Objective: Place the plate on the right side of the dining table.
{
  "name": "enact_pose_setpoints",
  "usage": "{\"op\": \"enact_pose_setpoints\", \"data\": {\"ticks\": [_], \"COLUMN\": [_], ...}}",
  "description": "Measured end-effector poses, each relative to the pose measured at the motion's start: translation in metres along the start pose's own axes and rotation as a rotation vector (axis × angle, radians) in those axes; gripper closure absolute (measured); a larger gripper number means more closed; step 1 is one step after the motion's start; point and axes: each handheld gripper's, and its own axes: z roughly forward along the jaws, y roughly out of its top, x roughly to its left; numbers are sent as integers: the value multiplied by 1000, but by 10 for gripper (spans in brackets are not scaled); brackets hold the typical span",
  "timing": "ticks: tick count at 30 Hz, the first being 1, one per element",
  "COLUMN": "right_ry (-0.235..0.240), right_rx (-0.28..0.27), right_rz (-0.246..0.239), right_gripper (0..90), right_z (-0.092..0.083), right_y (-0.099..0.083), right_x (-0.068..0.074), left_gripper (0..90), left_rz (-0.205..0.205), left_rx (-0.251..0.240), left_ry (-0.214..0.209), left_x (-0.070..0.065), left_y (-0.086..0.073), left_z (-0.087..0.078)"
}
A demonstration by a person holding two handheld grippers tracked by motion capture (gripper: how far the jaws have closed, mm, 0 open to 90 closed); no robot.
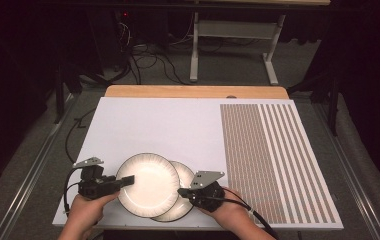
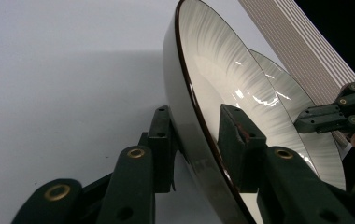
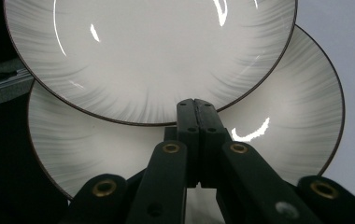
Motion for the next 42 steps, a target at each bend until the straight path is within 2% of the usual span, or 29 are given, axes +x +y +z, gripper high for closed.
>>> {"op": "enact_pose_setpoints", "data": {"ticks": [11,12,17,25,26,35,38,39,42], "right_ry": [-7,-6,-17,-67,-76,-102,-111,-111,-121], "right_rx": [-17,-41,-85,-129,-133,-155,-160,-160,-160], "right_rz": [12,18,30,61,78,90,94,94,98], "right_gripper": [900,900,900,840,828,802,785,785,770], "right_z": [-4,-8,-20,-43,-48,-58,-60,-60,-61], "right_y": [0,1,3,-3,-6,-9,-10,-10,-10], "right_x": [-1,-1,-4,-16,-20,-26,-26,-26,-28], "left_gripper": [721,727,739,758,762,784,787,787,789], "left_rz": [-51,-55,-66,-52,-47,-23,15,15,56], "left_rx": [-26,-31,-44,-68,-73,-118,-125,-125,-139], "left_ry": [-40,-42,-57,-67,-67,-63,-62,-62,-38], "left_x": [4,4,5,1,0,-4,-7,-7,-11], "left_y": [0,0,0,2,2,5,7,7,9], "left_z": [-1,-2,-2,-3,-2,-4,-3,-3,-3]}}
